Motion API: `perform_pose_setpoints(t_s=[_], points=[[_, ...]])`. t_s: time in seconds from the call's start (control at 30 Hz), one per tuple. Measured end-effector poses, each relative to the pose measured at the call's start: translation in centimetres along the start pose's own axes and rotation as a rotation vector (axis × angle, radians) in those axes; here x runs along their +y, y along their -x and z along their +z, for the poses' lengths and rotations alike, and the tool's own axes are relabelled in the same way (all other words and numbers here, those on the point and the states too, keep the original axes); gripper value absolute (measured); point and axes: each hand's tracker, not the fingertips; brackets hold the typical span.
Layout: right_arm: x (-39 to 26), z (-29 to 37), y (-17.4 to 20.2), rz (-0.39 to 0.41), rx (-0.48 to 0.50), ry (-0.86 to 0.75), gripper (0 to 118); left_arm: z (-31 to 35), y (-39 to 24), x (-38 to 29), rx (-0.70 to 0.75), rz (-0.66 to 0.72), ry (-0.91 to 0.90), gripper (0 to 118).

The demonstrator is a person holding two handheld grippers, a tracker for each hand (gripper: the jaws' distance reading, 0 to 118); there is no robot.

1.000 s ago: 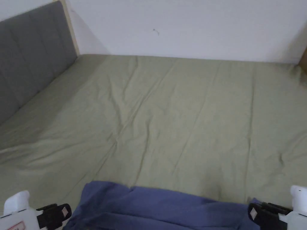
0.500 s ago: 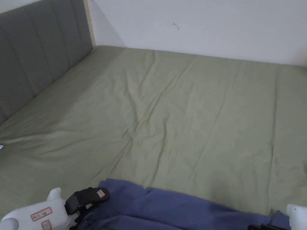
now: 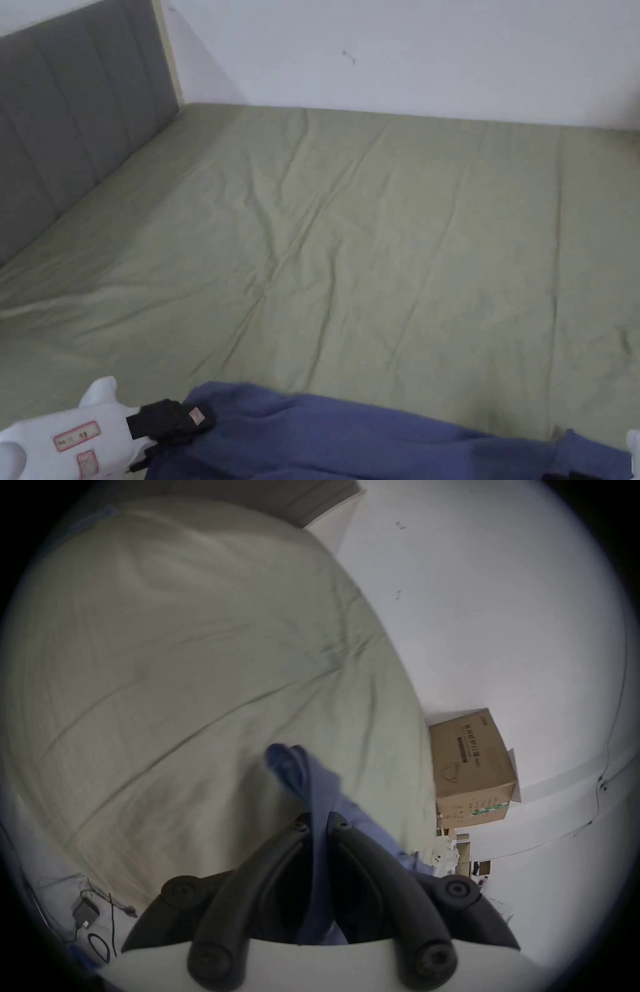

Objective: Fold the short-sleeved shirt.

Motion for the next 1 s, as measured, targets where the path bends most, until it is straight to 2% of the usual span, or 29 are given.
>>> perform_pose_setpoints(t_s=[0.13,0.27,0.4,0.47,0.53,0.57,0.63,0.67,0.7,0.73,0.87,0.93,0.97,1.0], points=[[-0.3,1.3,-1.7,-0.036,-0.017,-0.03,2,0.8,-8.4,-1.1,-0.033,-0.226,-0.033,6],[-0.7,3.0,-3.9,-0.086,-0.026,-0.073,2,-0.5,-17.4,-4.8,-0.07,-0.459,-0.01,6],[-1.4,4.4,-6.2,-0.147,-0.045,-0.103,2,-5.9,-22.4,-9.9,-0.16,-0.598,0.171,6],[-1.9,5.1,-6.9,-0.18,-0.06,-0.115,2,-9.4,-23.9,-12.9,-0.137,-0.675,0.246,6],[-2.4,5.6,-8.0,-0.225,-0.076,-0.117,2,-13.3,-24.3,-15.7,-0.114,-0.68,0.309,10],[-2.7,5.9,-8.4,-0.24,-0.082,-0.119,2,-14.9,-24.5,-16.7,-0.102,-0.671,0.349,21],[-3.4,6.5,-9.2,-0.269,-0.099,-0.127,2,-17.7,-24.3,-18.5,-0.119,-0.663,0.409,94],[-3.7,6.8,-9.7,-0.283,-0.104,-0.128,2,-18.8,-24.3,-19.3,-0.117,-0.63,0.448,116],[-3.8,7.1,-10.0,-0.295,-0.107,-0.13,2,-19.7,-24.2,-19.9,-0.098,-0.624,0.493,117],[-4.1,7.4,-10.3,-0.312,-0.112,-0.137,2,-19.9,-24.1,-20.2,-0.091,-0.607,0.51,111],[-4.6,8.2,-11.4,-0.365,-0.123,-0.154,2,-18.6,-23.6,-18.5,-0.083,-0.579,0.477,101],[-4.6,8.3,-11.6,-0.375,-0.123,-0.158,2,-16.3,-23.2,-16.3,-0.096,-0.556,0.393,96],[-4.5,8.2,-11.7,-0.374,-0.122,-0.16,2,-15.4,-23.0,-15.5,-0.106,-0.539,0.34,79],[-4.5,8.2,-11.6,-0.37,-0.122,-0.162,2,-14.8,-22.8,-14.6,-0.112,-0.529,0.292,47]])
